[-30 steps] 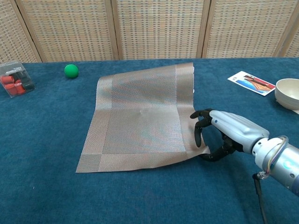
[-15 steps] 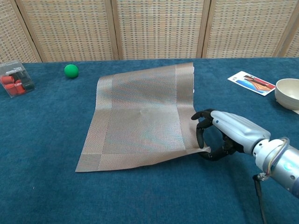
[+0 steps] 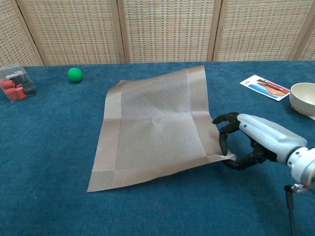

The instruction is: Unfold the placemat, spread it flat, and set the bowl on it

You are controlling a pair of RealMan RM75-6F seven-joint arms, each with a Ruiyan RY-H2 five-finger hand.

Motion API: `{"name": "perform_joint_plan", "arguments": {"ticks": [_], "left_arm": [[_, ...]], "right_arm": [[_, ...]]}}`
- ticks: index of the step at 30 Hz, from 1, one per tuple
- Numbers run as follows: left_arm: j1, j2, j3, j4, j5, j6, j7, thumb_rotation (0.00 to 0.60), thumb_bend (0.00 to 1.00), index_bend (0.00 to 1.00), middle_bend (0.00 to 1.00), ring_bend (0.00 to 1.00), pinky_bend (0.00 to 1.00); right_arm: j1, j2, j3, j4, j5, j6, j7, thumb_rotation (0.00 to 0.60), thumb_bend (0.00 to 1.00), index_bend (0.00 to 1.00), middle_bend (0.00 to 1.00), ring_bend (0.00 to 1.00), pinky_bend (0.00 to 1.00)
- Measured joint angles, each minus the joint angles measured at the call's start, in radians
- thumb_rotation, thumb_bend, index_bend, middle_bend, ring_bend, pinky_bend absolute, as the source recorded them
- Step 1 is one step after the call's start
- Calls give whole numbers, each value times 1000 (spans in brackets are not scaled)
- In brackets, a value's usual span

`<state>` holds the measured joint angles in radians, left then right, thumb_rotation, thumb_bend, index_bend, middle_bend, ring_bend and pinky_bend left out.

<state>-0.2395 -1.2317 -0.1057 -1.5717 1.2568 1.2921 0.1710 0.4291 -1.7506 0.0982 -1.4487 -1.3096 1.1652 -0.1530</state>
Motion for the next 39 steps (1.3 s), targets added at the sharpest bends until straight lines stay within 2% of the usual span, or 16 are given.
{"name": "perform_joint_plan", "arguments": {"ticks": [9,19,28,39], "left_arm": [[2,2,8,-17,17,6,1,600,269,0,0,0,0],[8,8,11,-42,42,32,12,600,268,0,0,0,0],[10,9,14,-45,47,33,11,600,269,0,0,0,0],[11,12,14,-47,50,35,4,600,269,0,0,0,0]], "right_arm": [[-81,121,-59,-88,-54,86,55,600,585,680,209,20,0],[-189,232,-155,-134,-143,189,105,600,586,682,209,21,0],[-217,290,-139,-129,-126,205,91,600,585,683,208,22,0],[-209,354,-95,-52,-88,170,41,600,584,685,208,22,0]]}}
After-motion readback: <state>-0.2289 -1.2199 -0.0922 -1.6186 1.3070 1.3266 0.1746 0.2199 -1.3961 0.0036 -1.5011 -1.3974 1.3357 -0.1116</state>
